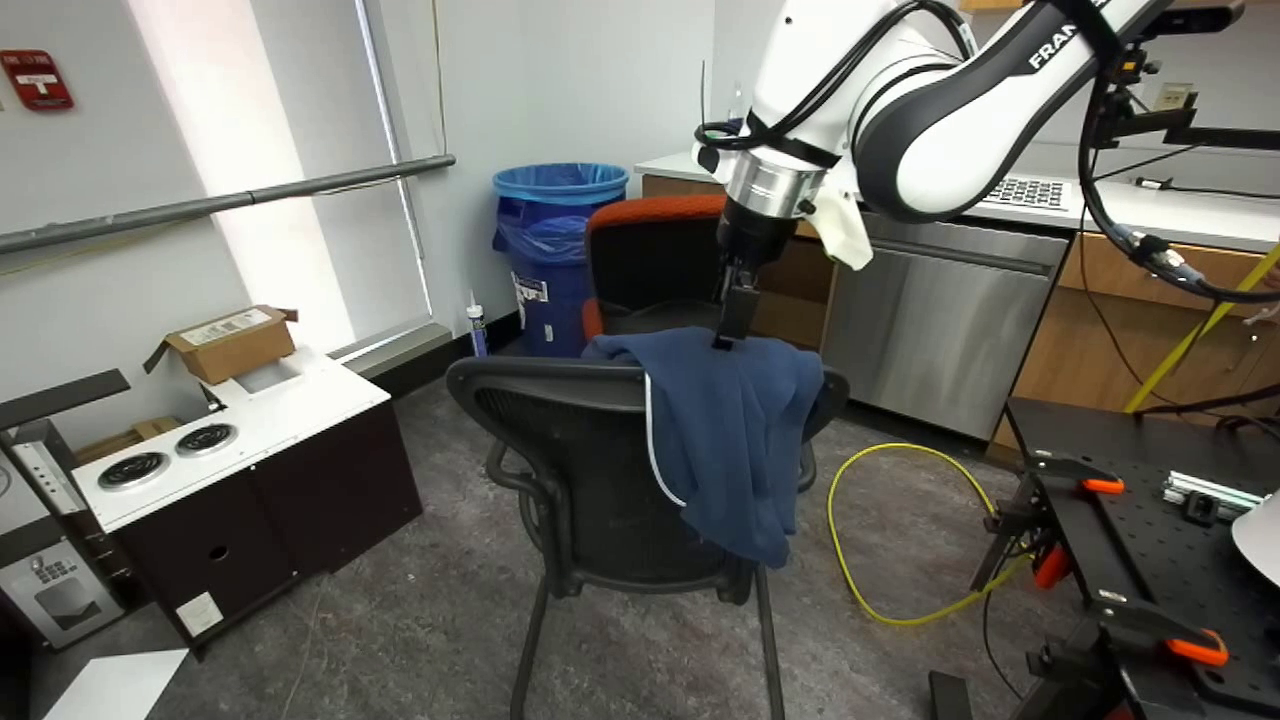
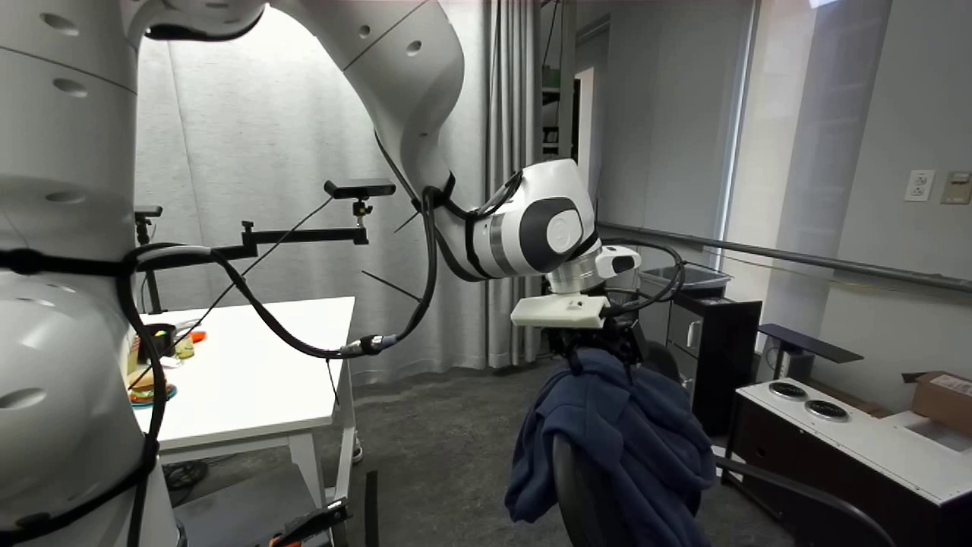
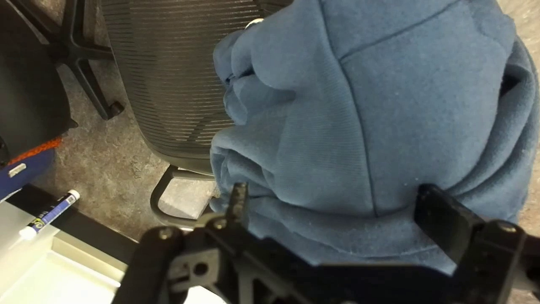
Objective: Put the hoodie on the seat of the chair
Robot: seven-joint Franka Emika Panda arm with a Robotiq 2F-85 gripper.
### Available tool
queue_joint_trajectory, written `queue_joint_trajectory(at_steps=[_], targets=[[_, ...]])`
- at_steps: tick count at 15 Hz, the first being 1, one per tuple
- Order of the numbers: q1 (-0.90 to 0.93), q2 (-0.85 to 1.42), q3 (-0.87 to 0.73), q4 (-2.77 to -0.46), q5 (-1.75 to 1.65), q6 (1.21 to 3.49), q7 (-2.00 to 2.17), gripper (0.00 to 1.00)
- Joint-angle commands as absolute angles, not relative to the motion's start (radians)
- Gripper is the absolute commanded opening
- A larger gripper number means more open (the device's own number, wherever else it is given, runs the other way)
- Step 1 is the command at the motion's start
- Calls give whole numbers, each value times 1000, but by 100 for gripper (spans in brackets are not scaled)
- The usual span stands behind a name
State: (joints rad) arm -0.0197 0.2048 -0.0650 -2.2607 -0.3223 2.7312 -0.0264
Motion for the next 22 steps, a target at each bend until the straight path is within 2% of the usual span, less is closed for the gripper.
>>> queue_joint_trajectory(at_steps=[1,15,17,22], targets=[[-5,294,-87,-2197,-343,2766,8,100],[23,396,-107,-2116,-336,2769,27,100],[26,401,-114,-2112,-337,2768,37,74],[35,404,-124,-2100,-345,2767,51,38]])
